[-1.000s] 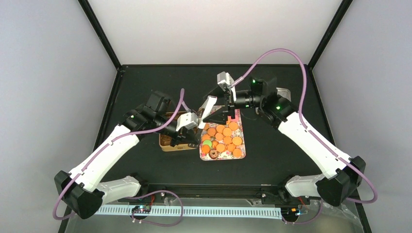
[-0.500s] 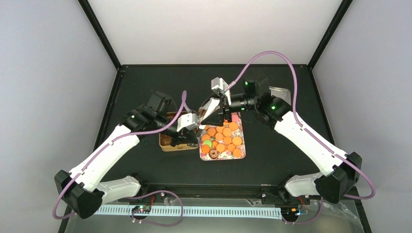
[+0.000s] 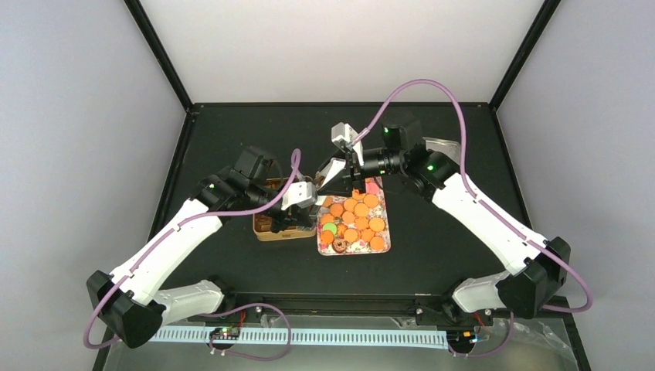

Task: Pack the cookies
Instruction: Pass from the left arm to the right

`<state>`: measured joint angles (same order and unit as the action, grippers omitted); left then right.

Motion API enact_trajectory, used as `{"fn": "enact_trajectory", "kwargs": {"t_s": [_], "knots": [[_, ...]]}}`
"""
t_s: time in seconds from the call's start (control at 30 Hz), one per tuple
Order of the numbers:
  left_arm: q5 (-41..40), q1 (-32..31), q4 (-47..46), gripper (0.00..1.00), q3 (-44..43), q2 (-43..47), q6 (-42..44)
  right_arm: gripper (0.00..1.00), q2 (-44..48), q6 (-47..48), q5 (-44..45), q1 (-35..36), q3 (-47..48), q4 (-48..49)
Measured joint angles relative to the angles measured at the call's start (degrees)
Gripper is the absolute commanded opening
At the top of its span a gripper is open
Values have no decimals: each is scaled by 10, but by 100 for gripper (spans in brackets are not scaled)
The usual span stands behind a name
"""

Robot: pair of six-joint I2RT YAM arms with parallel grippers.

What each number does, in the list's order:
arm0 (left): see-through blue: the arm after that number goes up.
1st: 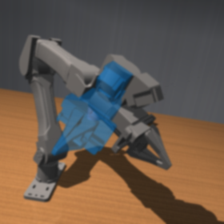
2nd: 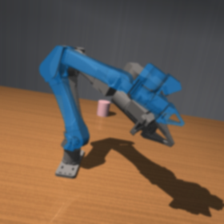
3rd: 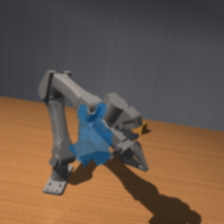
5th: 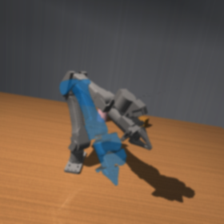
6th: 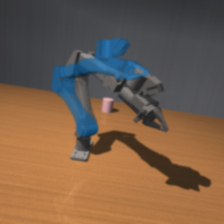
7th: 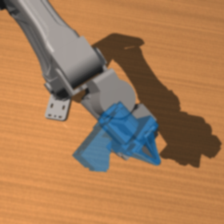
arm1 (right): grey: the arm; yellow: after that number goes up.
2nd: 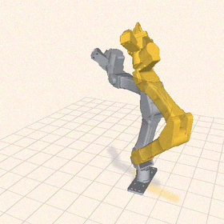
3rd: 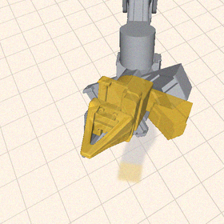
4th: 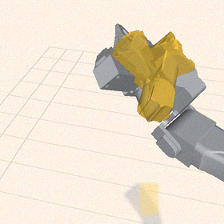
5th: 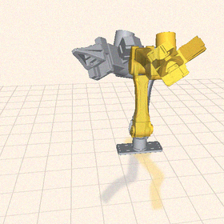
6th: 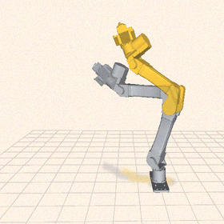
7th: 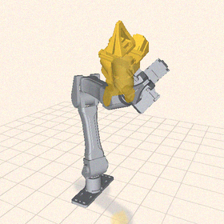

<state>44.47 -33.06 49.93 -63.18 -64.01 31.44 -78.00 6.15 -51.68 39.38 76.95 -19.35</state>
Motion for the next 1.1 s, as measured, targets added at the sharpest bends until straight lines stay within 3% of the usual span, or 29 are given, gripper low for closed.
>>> {"fn": "enact_trajectory", "kwargs": {"t_s": [0.43,0.77,0.9,0.97,1.1], "knots": [[-17,0,19,2,0,0,0,70,-13,-2,1,9,-16,23],[-22,0,16,2,0,0,-3,56,7,-49,3,11,-68,90],[-29,0,4,13,0,2,-5,50,20,-61,17,14,-81,108],[-35,0,-8,23,0,3,-8,48,34,-67,31,16,-99,122],[-53,0,-27,54,-1,4,-16,48,63,-77,57,18,-138,153]]}}
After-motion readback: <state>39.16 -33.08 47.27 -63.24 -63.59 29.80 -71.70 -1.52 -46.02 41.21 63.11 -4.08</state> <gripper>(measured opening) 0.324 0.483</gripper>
